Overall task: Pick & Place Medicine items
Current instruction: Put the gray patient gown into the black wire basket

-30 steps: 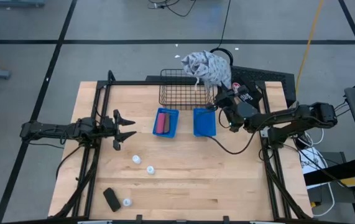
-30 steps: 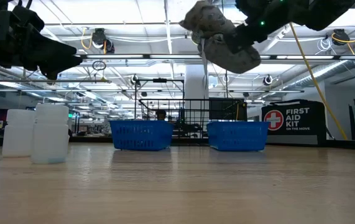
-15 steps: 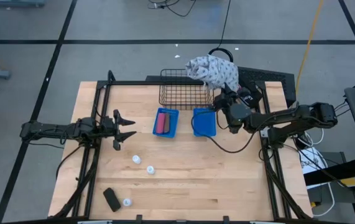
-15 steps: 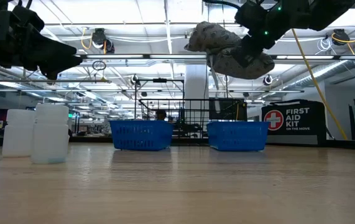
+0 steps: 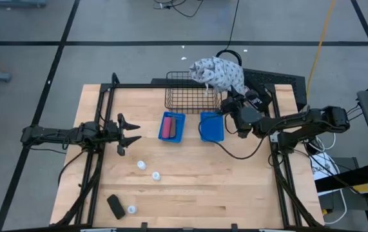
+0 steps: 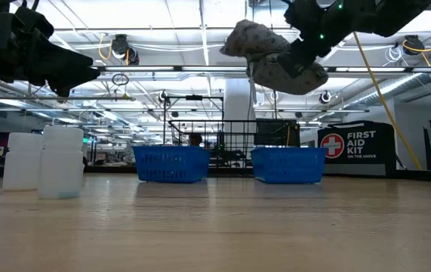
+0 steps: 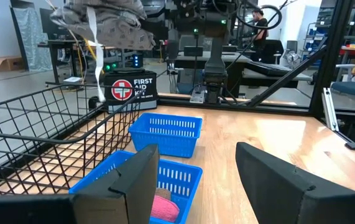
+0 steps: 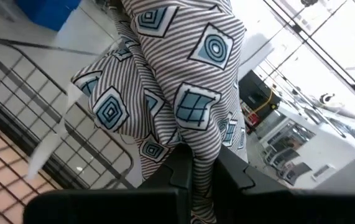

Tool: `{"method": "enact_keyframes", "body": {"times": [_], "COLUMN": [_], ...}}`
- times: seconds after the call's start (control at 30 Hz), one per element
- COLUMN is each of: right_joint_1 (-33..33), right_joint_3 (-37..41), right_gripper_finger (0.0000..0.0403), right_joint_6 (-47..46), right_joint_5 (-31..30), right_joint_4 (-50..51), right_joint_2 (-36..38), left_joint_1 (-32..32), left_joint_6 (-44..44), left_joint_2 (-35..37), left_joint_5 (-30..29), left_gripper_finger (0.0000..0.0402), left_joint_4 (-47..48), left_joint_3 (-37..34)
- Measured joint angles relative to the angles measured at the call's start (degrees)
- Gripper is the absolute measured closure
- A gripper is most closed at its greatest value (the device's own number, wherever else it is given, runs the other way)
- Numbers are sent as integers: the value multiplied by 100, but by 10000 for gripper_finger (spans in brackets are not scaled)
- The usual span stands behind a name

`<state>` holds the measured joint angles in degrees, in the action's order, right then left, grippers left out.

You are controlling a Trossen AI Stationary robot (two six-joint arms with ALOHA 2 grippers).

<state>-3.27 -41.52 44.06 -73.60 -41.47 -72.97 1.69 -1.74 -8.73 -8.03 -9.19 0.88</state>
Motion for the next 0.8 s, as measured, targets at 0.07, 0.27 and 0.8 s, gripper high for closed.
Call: {"method": "enact_keyframes", "body": {"times": [0.07,0.27,0.8], "right_joint_1": [0,-4,-120], "right_joint_3": [-72,-312,-992], "right_gripper_finger": [385,385,385], "right_joint_6": [63,-289,-998], "right_joint_5": [41,681,1691], "right_joint_4": [-66,-29,43], "right_joint_2": [0,-2,-582], "left_joint_1": [0,0,0], "left_joint_6": [0,0,0], "left_joint_2": [0,0,0], "left_joint_5": [0,-2,-2], "left_gripper_finger": [179,179,179], "left_joint_4": [0,0,0], "left_joint_3": [-2,-1,0]}}
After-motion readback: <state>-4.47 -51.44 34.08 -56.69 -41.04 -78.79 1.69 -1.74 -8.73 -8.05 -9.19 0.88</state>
